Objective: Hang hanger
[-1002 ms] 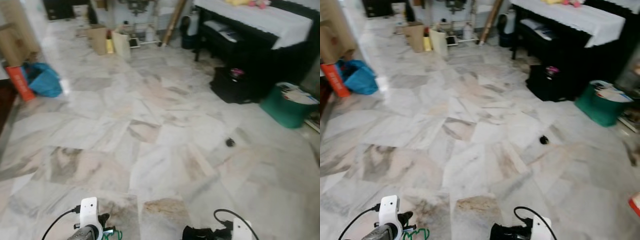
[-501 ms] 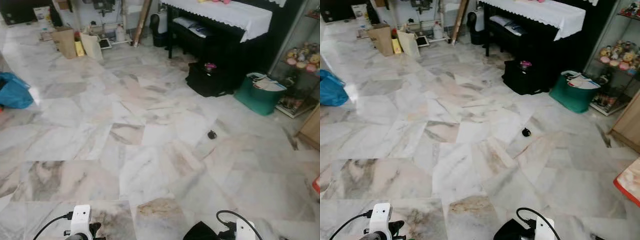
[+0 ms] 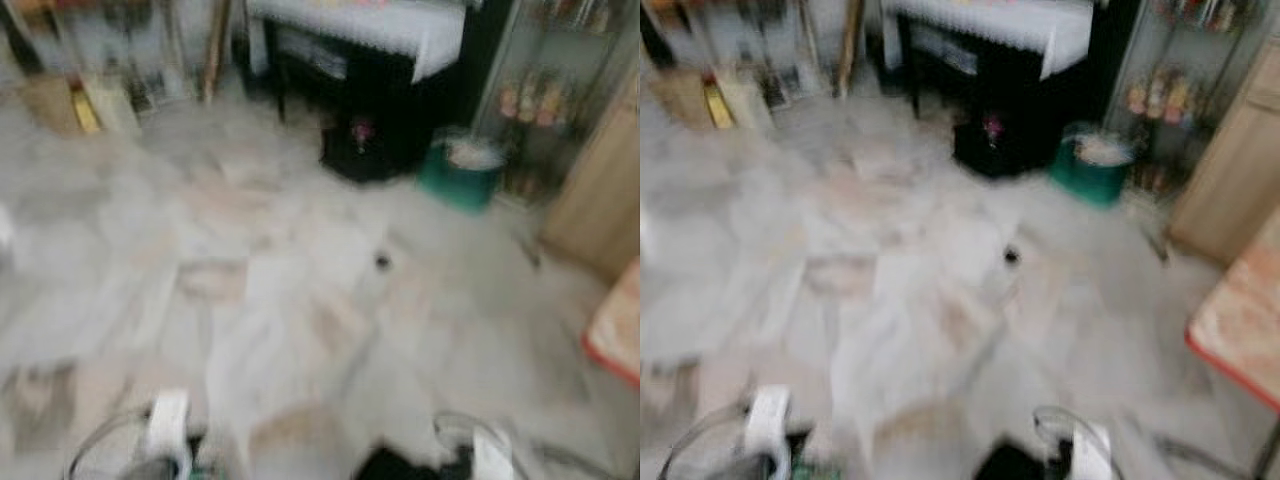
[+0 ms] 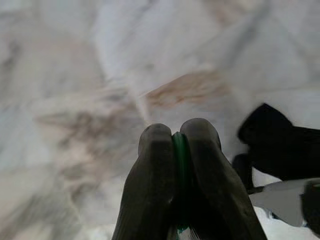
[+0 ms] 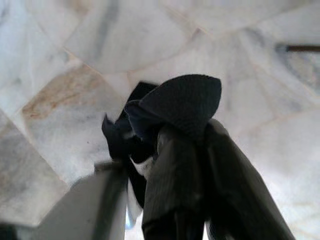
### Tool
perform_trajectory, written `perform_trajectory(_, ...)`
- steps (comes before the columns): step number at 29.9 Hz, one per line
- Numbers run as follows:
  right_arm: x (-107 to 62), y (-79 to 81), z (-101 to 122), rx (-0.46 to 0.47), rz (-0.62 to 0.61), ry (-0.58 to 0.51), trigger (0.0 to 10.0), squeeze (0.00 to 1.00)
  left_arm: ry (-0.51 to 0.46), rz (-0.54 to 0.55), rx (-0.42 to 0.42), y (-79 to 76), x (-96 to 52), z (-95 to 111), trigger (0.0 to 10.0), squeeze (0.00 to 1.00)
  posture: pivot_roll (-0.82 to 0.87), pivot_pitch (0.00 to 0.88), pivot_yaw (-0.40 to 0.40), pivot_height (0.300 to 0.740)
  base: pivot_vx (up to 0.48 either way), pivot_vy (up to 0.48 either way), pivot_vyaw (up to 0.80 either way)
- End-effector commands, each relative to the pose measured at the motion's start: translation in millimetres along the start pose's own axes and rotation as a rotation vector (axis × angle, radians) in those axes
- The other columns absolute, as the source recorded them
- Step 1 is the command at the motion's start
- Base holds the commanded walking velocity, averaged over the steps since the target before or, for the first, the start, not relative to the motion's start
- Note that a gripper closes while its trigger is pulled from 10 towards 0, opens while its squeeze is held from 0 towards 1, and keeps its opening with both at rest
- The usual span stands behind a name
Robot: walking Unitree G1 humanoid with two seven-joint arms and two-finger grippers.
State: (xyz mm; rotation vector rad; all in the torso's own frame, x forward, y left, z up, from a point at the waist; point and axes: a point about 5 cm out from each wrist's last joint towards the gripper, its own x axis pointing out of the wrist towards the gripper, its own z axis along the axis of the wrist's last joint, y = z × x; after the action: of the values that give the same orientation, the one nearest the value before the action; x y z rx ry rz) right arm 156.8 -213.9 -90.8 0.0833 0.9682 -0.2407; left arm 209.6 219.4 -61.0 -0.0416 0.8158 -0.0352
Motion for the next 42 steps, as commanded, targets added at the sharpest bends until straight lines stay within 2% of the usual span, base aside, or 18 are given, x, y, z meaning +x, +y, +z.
perform_trajectory(1,0.1,1.9,1.5,-0.002,0.005,-0.013,10.0,0.0,0.023,0.019,0.018,7.4,-3.2,-6.3,10.0,0.0,0.07,0.0,0.027,0.74,0.0,-0.24,-0.79)
perform_trajectory(10,0.2,1.5,1.7,-0.019,0.007,-0.012,10.0,0.0,0.014,0.001,0.013,3.8,-2.3,-5.5,10.0,0.0,0.07,0.0,0.022,0.74,0.0,-0.027,-0.79)
perform_trajectory(15,0.1,1.2,1.7,-0.021,0.005,-0.013,10.0,0.0,-0.001,0.032,-0.009,10.6,-3.5,-2.9,10.0,0.0,0.07,0.0,0.019,0.74,0.0,0.0,-0.79)
perform_trajectory(32,0.2,2.8,1.4,-0.022,0.007,-0.01,10.0,0.0,0.002,0.02,0.006,8.3,-2.6,-1.9,10.0,0.0,0.07,0.0,0.018,0.74,0.0,0.0,-0.79)
perform_trajectory(42,0.2,2.7,1.3,-0.024,0.008,-0.009,10.0,0.0,0.006,0.012,0.044,8.4,-2.4,-0.7,10.0,0.0,0.07,0.0,0.017,0.74,0.0,-0.071,-0.79)
